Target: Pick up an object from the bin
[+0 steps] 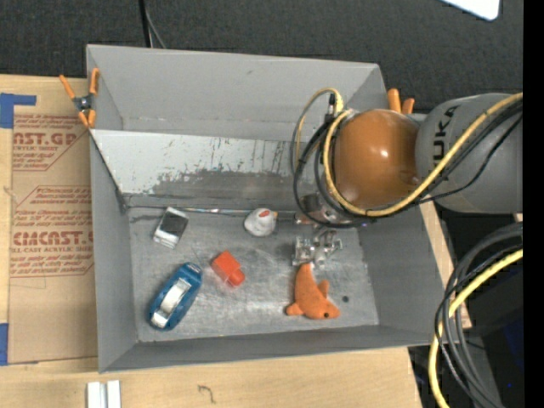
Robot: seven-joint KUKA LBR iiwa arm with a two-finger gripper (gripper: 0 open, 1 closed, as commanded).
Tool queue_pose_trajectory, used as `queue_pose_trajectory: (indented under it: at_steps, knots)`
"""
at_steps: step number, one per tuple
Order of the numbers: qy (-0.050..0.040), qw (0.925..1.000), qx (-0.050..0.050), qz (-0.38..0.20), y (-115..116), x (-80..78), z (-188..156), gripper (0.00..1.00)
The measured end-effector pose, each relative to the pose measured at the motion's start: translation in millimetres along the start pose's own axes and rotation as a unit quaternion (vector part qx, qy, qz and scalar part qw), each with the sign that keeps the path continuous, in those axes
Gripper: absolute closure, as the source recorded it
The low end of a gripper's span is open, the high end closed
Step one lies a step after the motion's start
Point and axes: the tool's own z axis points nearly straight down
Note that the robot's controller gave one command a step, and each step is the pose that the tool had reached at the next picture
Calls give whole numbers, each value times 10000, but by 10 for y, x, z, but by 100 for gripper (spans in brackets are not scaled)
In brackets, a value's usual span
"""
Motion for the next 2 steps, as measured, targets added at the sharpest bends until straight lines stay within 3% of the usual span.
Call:
queue_pose_trajectory:
  at_steps: [1,2]
  knots:
    - [33,9999,-27,124,-72,-28,5,100]
    - [5,10000,12,36,-44,-104,-3,100]
